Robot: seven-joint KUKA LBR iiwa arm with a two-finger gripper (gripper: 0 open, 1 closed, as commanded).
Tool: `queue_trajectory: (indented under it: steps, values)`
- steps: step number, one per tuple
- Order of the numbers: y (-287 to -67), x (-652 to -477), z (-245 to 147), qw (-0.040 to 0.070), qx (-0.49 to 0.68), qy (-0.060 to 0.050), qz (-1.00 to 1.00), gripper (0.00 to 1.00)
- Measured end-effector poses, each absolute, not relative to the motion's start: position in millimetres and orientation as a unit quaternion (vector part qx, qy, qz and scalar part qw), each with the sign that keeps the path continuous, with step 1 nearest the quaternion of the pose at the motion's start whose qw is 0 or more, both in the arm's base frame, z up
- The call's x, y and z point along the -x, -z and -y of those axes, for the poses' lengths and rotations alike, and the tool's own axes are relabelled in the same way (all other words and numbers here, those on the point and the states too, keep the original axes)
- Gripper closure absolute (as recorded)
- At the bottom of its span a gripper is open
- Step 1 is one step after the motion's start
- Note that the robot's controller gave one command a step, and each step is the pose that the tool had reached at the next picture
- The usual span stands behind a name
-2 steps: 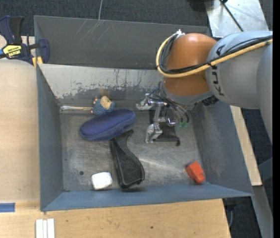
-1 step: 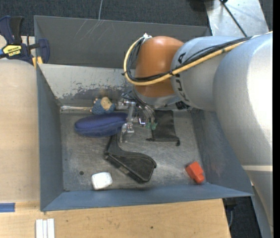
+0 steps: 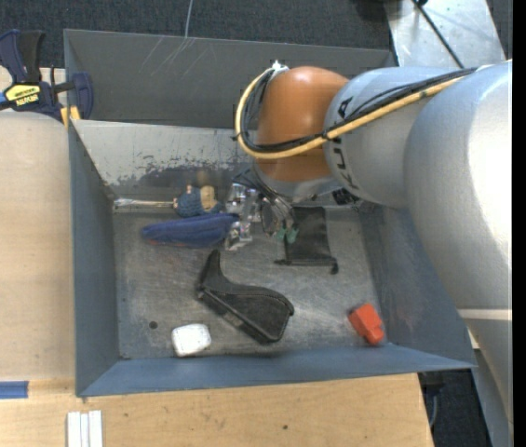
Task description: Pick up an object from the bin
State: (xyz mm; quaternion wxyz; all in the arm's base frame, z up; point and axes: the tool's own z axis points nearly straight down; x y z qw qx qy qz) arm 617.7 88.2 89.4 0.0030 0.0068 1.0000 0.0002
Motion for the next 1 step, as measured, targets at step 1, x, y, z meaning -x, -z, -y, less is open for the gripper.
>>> queue_trajectory:
  steps: [1]
  values:
    - [-201.2,-612.1,-90.2,0.006,-0.041,-0.001,-0.999,1.00]
